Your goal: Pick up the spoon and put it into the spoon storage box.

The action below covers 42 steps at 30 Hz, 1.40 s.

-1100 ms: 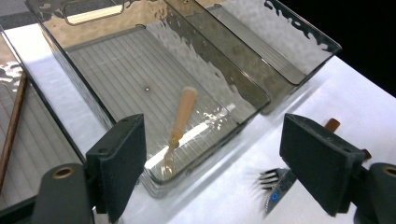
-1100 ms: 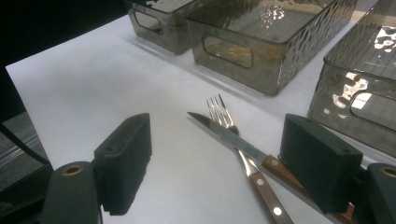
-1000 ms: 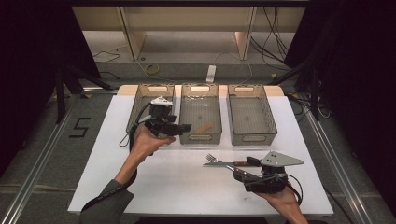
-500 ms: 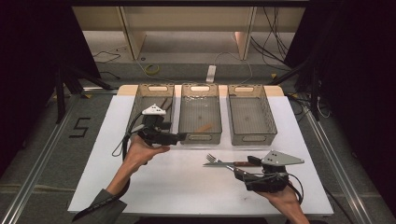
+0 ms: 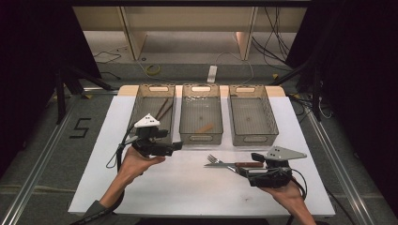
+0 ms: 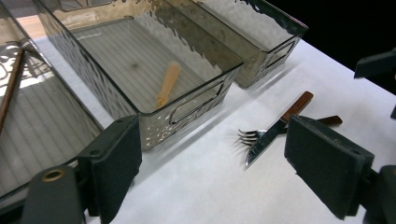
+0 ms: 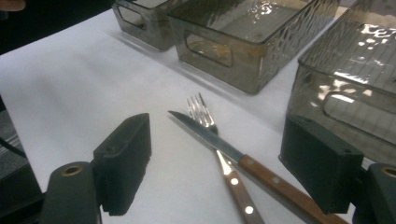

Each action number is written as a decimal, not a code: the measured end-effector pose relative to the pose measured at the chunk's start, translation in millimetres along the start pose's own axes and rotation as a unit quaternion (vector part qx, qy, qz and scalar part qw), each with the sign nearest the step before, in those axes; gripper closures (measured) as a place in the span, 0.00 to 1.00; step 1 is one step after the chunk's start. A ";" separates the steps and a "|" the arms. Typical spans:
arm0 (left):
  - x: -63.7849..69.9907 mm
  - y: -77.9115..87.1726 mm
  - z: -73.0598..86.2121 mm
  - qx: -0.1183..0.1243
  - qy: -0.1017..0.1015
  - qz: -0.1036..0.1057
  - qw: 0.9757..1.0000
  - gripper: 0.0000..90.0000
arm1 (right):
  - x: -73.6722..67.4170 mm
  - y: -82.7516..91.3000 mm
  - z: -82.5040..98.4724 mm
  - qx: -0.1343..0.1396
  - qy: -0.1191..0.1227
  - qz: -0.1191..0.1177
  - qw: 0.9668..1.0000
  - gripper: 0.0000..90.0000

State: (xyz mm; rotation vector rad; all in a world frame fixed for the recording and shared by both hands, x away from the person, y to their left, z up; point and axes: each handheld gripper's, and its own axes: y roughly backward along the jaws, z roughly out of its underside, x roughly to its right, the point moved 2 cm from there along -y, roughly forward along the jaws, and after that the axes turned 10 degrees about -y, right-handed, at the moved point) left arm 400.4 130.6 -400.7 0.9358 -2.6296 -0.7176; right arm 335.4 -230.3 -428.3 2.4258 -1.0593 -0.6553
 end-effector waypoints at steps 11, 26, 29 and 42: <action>6.6 14.6 19.1 0.020 -0.001 -0.001 1.000 0.19 | 16.6 -9.0 -16.4 -0.027 0.015 0.026 0.999 0.27; 18.0 22.6 35.2 0.011 -0.022 -0.007 1.000 0.19 | 28.3 -30.4 -27.3 -0.129 0.059 0.047 0.989 0.29; 19.6 24.5 36.6 0.011 -0.025 -0.008 1.000 0.19 | 30.5 -34.2 -28.3 -0.154 0.070 0.048 0.984 0.31; 23.2 26.3 42.3 0.007 -0.034 -0.010 0.999 0.19 | 40.0 -44.8 -28.1 -0.214 0.097 0.045 0.971 0.34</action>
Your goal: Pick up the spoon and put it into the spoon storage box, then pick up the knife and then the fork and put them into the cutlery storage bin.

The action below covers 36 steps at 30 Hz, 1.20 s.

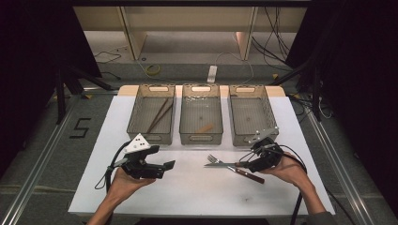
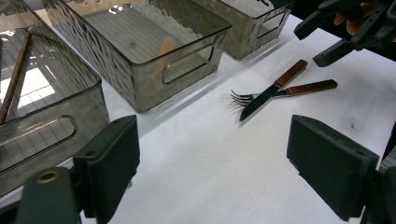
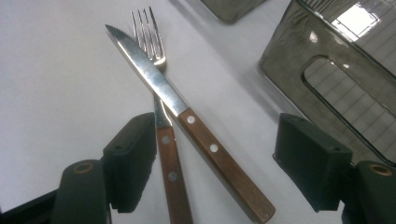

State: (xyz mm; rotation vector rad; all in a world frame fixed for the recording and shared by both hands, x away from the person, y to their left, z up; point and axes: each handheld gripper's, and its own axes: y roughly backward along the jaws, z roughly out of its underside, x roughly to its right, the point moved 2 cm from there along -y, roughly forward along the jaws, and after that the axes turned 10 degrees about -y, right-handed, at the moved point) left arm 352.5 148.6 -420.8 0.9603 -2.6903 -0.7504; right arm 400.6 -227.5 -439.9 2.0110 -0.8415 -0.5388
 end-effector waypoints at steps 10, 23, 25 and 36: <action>2.6 5.2 2.9 0.002 -0.006 -0.007 1.000 0.19 | 1.1 -6.6 -3.0 -0.013 0.003 0.000 1.000 0.47; 4.5 10.7 6.3 0.010 -0.010 -0.013 1.000 0.19 | 7.4 -15.3 -3.3 -0.023 -0.009 0.053 0.998 0.90; 4.0 11.3 6.5 0.012 -0.008 -0.014 1.000 0.19 | 10.0 -18.5 -2.2 -0.028 -0.010 0.056 0.998 0.97; 3.2 13.0 9.4 0.008 -0.013 -0.022 1.000 0.19 | 19.9 -36.7 10.4 -0.071 -0.033 0.054 0.995 1.00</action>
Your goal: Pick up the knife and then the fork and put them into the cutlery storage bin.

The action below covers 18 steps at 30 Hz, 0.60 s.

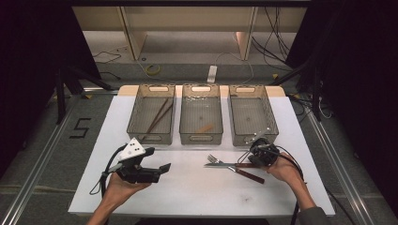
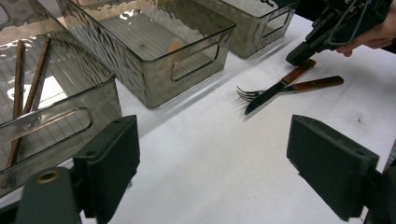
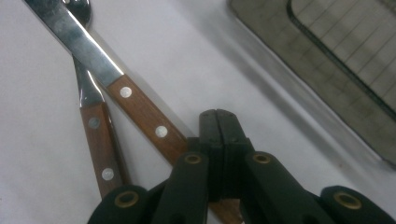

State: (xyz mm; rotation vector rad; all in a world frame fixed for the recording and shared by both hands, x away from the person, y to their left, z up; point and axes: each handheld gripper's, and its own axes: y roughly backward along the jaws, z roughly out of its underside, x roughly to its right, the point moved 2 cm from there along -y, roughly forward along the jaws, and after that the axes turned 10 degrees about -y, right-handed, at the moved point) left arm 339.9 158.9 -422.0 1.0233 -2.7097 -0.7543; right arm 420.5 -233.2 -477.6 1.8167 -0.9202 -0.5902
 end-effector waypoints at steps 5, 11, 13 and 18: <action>0.9 0.3 1.1 -0.003 -0.005 -0.002 1.000 0.19 | -3.8 -0.2 3.9 -0.012 -0.004 0.001 1.000 1.00; 1.1 1.2 1.4 -0.004 -0.006 -0.002 1.000 0.19 | -7.2 3.1 10.6 -0.019 -0.009 -0.012 1.000 1.00; 1.4 1.4 1.2 -0.004 -0.008 -0.002 1.000 0.19 | -9.0 4.5 13.2 -0.022 -0.012 -0.017 1.000 1.00; 1.1 1.6 1.6 -0.005 -0.008 -0.004 1.000 0.19 | -18.2 7.9 19.8 -0.032 -0.013 -0.025 0.999 1.00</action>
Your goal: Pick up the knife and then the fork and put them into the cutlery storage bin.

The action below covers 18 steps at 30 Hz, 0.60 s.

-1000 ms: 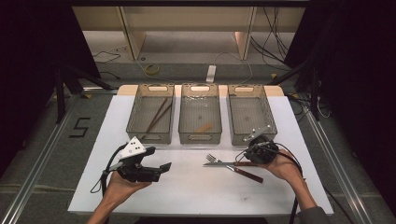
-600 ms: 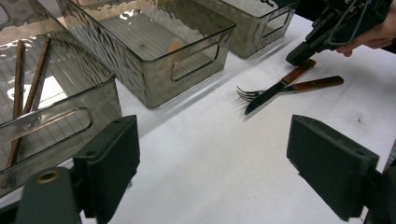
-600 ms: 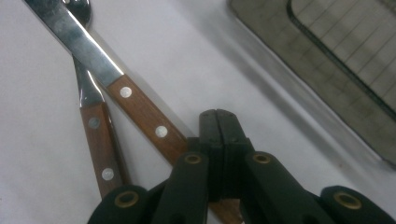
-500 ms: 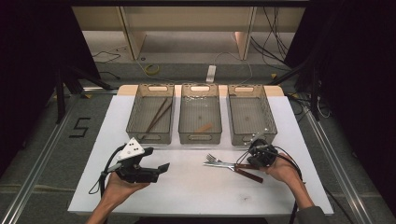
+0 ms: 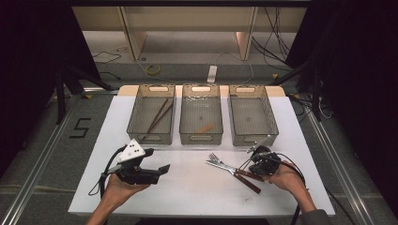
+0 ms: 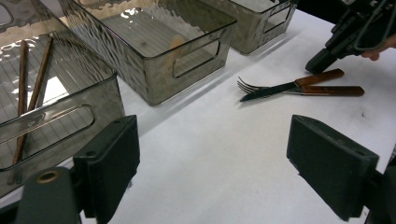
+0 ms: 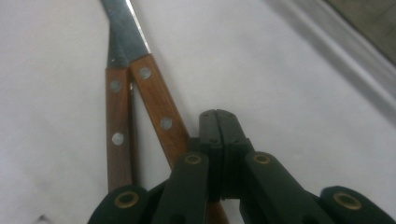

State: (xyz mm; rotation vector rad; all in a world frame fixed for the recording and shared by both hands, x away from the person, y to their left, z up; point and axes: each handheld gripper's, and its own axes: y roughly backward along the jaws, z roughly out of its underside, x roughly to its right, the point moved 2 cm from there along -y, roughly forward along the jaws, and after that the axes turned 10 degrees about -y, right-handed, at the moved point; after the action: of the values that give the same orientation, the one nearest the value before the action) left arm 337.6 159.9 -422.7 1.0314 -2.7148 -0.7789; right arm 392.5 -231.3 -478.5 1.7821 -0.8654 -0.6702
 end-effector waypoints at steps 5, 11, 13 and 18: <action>0.2 0.2 0.1 0.002 0.000 0.000 1.000 0.19 | -12.3 2.8 8.3 -0.008 0.009 -0.008 1.000 1.00; 1.4 0.5 -0.5 0.003 -0.003 0.001 1.000 0.19 | -20.2 4.7 12.6 -0.014 0.016 -0.012 1.000 1.00; 1.2 0.5 -0.5 0.003 -0.003 0.000 1.000 0.19 | -19.3 6.5 11.9 -0.009 0.014 -0.012 1.000 0.94; 1.0 -0.1 -0.2 0.001 -0.004 0.002 1.000 0.19 | -21.7 17.7 6.4 0.007 0.026 -0.027 0.999 0.72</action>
State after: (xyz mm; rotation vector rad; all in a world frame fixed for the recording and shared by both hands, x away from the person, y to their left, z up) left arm 337.0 159.1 -422.6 1.0239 -2.7251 -0.7813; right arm 370.4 -221.5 -463.0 1.8332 -0.7904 -0.6506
